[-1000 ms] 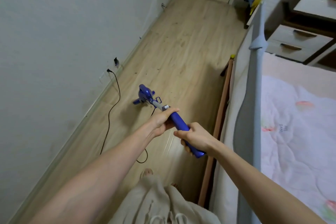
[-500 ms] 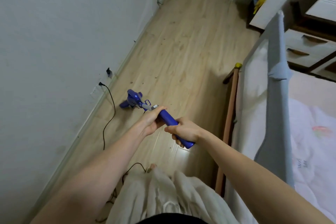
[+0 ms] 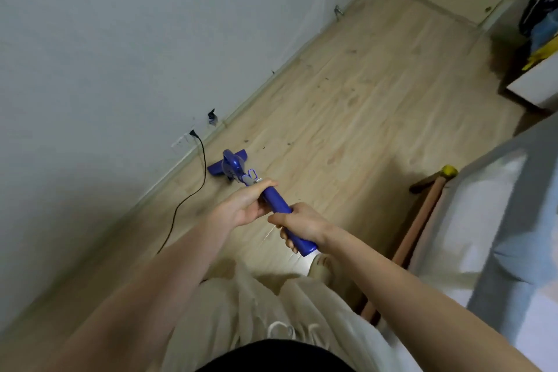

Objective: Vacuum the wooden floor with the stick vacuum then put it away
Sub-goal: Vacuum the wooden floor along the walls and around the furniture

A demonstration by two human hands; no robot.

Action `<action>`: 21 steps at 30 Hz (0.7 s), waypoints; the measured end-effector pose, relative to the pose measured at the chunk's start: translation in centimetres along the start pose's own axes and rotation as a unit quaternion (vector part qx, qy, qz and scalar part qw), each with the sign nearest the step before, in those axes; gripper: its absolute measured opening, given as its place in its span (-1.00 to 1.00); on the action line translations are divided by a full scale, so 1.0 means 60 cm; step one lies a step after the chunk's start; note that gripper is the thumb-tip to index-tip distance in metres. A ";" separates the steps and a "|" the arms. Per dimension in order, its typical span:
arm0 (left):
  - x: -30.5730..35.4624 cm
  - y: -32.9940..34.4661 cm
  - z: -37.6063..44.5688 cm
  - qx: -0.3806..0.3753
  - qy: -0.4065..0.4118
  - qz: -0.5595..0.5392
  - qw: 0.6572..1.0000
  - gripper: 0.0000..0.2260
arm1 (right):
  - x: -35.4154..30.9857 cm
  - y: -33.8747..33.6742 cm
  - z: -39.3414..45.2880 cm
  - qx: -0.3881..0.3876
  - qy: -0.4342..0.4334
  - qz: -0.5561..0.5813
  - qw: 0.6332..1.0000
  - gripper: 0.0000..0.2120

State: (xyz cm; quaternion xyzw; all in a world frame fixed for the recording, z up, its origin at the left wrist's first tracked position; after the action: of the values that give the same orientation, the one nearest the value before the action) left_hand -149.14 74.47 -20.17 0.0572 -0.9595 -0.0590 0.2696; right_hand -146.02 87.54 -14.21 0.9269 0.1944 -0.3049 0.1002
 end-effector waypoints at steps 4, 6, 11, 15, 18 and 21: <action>0.014 0.042 0.014 0.032 -0.021 -0.018 0.999 -0.86 | -0.007 -0.053 0.006 -0.015 0.012 -0.007 1.000 -0.79; 0.017 0.065 0.015 0.040 -0.029 -0.023 0.999 -0.87 | -0.013 -0.079 0.004 -0.023 0.020 -0.018 0.999 -0.74; 0.030 0.089 0.029 0.085 -0.041 -0.057 0.994 -0.83 | -0.046 -0.109 0.017 -0.045 0.013 -0.039 0.998 -0.66; 0.054 0.065 0.041 0.090 -0.024 -0.084 0.992 -0.87 | -0.079 -0.105 0.040 -0.065 0.011 -0.070 0.995 -0.63; 0.074 0.044 0.061 0.085 -0.008 -0.087 0.993 -0.87 | -0.108 -0.102 0.066 -0.070 0.008 -0.085 0.994 -0.64; 0.097 0.026 0.085 0.082 -0.001 -0.066 0.994 -0.86 | -0.124 -0.098 0.096 -0.056 0.008 -0.102 0.993 -0.63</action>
State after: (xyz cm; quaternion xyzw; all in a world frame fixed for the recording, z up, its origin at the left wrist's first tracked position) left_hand -156.84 75.60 -21.30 0.1419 -0.9556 0.0025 0.2584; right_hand -157.02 88.87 -14.68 0.8976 0.3053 -0.2947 0.1192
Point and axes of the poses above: each hand's wrist, its own z-axis towards the middle knuckle, its own y-axis out of the palm, x = y × z, the point moved 2 cm from there along z, towards the middle knuckle, and after that the axes turned 12 degrees about z, right-handed, at the moved point
